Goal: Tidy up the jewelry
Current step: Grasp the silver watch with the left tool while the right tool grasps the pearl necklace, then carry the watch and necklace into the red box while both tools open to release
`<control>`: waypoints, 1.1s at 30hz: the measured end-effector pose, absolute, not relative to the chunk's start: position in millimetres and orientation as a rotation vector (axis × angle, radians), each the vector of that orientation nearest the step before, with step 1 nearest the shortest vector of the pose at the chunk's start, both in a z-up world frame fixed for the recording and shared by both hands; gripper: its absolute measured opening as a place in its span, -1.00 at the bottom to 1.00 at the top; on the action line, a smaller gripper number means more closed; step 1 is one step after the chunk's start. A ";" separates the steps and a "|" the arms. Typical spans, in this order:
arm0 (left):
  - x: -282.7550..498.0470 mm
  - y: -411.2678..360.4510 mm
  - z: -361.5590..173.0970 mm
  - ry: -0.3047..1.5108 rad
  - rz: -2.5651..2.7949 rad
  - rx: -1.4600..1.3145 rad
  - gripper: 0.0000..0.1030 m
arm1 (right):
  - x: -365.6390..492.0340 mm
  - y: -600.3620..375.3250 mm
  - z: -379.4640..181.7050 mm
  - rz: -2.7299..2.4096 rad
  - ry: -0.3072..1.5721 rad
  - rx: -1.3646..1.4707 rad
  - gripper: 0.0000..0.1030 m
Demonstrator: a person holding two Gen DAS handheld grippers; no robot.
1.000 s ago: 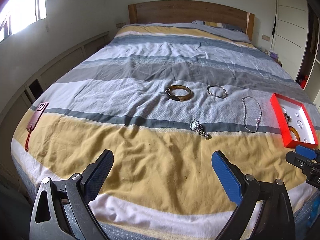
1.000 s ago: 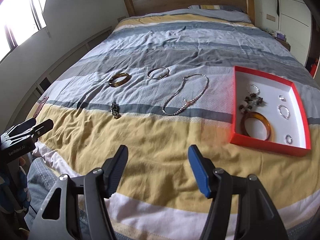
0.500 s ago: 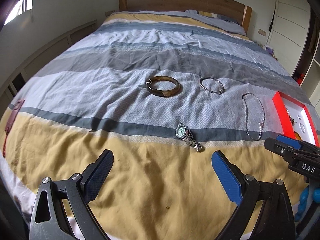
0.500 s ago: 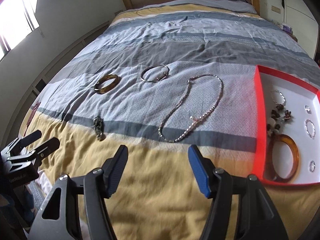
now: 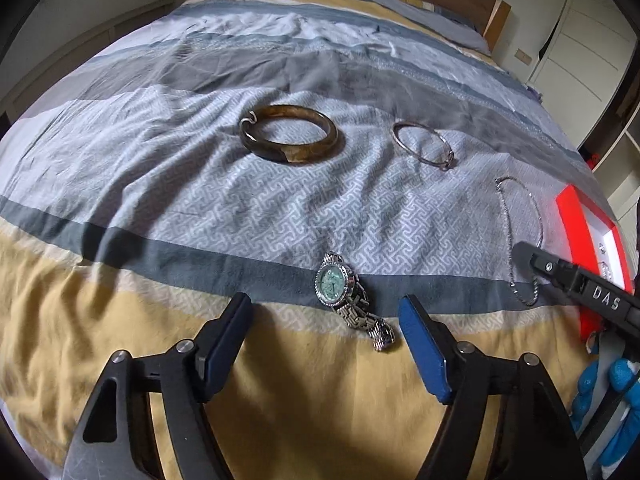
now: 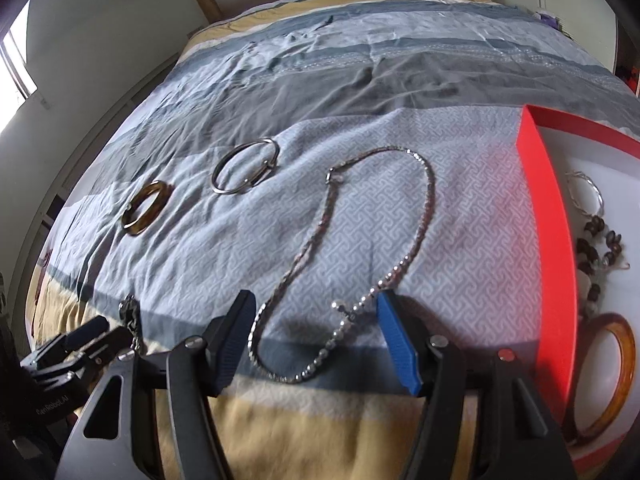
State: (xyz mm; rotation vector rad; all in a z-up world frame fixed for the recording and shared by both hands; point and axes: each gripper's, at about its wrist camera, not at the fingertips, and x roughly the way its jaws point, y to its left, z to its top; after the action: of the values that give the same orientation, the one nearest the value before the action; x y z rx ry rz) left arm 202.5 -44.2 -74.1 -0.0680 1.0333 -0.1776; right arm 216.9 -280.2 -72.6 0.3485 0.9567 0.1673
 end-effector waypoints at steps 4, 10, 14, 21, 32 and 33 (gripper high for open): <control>207.4 -54.7 -79.2 1.028 -0.176 -0.015 0.24 | 232.2 -278.3 -74.8 0.160 0.943 0.342 0.19; 213.7 -47.5 -83.6 1.014 -0.164 -0.031 -0.22 | 253.3 -265.9 -76.5 0.164 0.931 0.297 0.22; 215.3 -38.1 -83.6 1.010 -0.156 -0.047 -0.66 | 258.9 -259.9 -79.4 0.160 0.921 0.252 0.16; 207.5 -38.7 -77.4 1.004 -0.199 -0.054 -0.69 | 253.9 -269.2 -82.0 0.179 0.930 0.273 -0.83; 178.4 -34.9 -43.4 0.951 -0.216 -0.067 -0.70 | 206.1 -256.0 -48.6 0.307 0.876 0.278 -0.85; 174.6 -34.0 -38.6 0.944 -0.217 -0.065 -0.70 | 202.6 -255.4 -45.2 0.314 0.871 0.282 -0.85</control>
State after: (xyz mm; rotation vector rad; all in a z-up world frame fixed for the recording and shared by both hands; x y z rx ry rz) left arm 174.6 -34.0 -38.6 -0.0649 0.9439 -0.2168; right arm 202.6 -255.4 -45.2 0.2822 0.8706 0.3139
